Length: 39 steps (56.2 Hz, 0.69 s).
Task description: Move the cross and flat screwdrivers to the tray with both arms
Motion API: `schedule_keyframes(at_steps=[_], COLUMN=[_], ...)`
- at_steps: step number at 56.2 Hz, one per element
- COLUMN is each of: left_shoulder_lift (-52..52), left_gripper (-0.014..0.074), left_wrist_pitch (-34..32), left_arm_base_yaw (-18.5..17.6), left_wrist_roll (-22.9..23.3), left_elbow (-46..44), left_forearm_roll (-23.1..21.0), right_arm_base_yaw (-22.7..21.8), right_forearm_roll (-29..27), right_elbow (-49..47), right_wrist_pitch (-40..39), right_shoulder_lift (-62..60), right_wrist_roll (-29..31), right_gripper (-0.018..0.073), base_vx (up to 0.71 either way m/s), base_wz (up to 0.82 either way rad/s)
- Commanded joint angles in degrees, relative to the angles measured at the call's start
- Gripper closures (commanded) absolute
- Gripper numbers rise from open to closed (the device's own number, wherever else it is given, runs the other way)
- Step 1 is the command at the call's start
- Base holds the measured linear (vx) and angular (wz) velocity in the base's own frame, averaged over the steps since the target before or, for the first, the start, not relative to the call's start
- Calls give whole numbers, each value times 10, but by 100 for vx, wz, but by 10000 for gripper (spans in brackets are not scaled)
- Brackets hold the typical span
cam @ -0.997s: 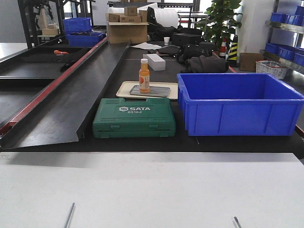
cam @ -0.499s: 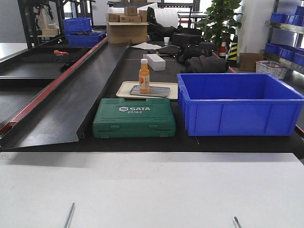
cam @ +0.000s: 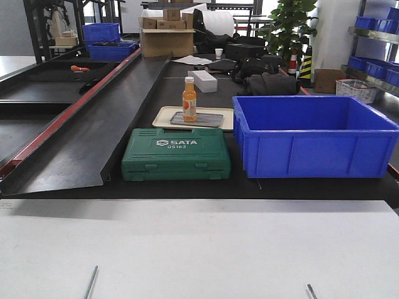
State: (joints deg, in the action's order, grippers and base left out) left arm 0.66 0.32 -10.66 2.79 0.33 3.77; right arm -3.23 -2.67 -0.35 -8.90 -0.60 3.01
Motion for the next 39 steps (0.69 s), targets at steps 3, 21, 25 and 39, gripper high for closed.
schedule_keyframes(at_steps=[3, 21, 25, 39], left_shoulder_lift=[-1, -233, -295, -421], left_gripper=[594, 594, 594, 592], left_wrist_pitch=[-48, 9, 9, 6], left_arm_base_yaw=[-2, -2, -2, -2], left_wrist_roll=[15, 14, 14, 15], left_elbow=[-84, -357, -396, -415], left_forearm_roll=[-1, 0, 0, 0], right_arm_base_yaw=[-3, -3, -3, -3], right_forearm_roll=[3, 4, 4, -18], right_elbow=[-128, -424, -447, -451], right_wrist_pitch=[3, 151, 149, 185], right_shoulder_lift=[14, 286, 337, 403], right_wrist_roll=[2, 19, 18, 12], right_gripper=[567, 567, 567, 565], base_vx=[0, 0, 0, 0], base_wz=[0, 0, 0, 0])
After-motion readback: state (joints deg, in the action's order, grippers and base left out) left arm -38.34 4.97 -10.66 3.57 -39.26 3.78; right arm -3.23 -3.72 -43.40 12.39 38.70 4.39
